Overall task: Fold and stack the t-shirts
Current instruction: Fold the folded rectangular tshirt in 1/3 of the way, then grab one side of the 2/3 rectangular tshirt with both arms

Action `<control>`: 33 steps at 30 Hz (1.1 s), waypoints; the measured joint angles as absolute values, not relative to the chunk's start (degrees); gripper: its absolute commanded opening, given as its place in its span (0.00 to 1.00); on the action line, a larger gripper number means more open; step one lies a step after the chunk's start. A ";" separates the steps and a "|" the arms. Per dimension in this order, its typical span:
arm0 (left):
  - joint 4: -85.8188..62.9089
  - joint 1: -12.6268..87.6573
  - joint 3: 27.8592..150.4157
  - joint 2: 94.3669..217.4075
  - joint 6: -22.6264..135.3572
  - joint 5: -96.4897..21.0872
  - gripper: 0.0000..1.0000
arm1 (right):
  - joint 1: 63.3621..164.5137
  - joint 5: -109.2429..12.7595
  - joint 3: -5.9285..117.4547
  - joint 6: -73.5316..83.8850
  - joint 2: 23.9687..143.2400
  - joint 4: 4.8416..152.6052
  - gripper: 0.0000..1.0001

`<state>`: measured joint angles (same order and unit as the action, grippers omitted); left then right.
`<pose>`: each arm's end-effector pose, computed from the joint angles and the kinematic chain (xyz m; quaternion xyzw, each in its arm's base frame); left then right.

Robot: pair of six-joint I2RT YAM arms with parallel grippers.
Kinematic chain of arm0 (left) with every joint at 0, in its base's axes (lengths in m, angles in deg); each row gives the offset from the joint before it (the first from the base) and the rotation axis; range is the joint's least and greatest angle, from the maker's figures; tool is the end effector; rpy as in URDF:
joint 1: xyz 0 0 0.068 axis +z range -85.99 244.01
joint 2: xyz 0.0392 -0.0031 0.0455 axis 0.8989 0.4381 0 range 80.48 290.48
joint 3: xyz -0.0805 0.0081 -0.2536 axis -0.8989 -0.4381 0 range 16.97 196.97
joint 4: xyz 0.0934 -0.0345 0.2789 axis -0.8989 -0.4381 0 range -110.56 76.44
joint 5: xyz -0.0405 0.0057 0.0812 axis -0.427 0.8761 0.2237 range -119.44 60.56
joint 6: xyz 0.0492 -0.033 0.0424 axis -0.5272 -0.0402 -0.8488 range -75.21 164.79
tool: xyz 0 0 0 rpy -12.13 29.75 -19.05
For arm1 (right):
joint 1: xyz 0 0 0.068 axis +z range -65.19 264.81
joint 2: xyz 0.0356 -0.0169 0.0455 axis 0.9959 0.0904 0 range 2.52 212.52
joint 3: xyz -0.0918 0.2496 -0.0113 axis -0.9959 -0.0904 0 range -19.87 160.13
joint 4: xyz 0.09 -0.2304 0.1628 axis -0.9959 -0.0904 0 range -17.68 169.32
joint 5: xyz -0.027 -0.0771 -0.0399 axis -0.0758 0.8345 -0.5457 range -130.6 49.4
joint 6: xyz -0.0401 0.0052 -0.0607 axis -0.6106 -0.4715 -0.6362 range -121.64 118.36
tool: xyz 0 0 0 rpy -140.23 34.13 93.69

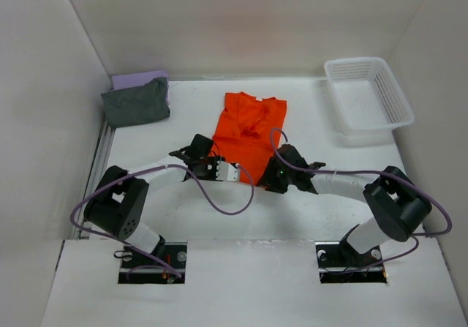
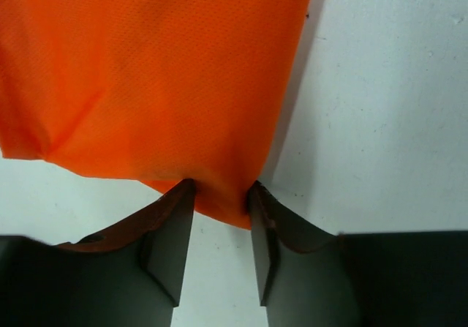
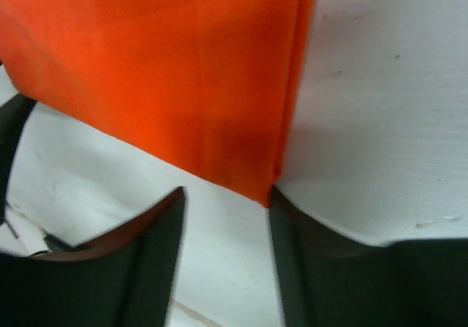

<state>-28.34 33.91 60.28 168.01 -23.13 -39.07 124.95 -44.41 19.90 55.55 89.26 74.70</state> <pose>0.2731 -0.1701 0.1023 0.7395 0.6129 0.0098 0.2782 0.2460 0.2127 0.0999 0.1291 0.9350 0.2676 0.1936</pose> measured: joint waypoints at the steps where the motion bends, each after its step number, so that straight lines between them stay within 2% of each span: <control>1: -28.26 33.84 60.28 168.14 -23.11 -39.07 0.26 | 124.95 -44.15 19.81 55.57 89.44 74.67 0.39; 3: -28.39 33.82 60.28 168.31 -23.00 -39.09 0.19 | 124.86 -43.89 19.72 55.53 90.03 74.65 0.23; 5: -28.65 33.69 60.28 168.38 -22.87 -39.05 0.13 | 124.71 -43.54 19.48 55.62 90.36 74.59 0.12; 10: -30.09 32.66 60.21 168.16 -22.35 -38.50 0.09 | 124.58 -43.19 18.30 55.77 89.48 74.46 0.01; 20: -40.39 25.75 55.84 156.36 -14.87 -36.23 0.08 | 129.54 -41.44 13.89 56.82 76.54 69.45 0.00; 28: -61.59 15.22 56.61 142.81 -5.36 -35.51 0.10 | 146.22 -40.28 13.17 62.98 62.47 58.08 0.00; 33: -76.19 12.05 65.15 140.93 -0.05 -38.92 0.12 | 153.32 -40.07 16.25 67.05 57.75 48.71 0.00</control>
<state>-76.19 12.05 65.15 140.93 -0.05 -38.92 153.32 -40.07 16.25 67.05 57.75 48.71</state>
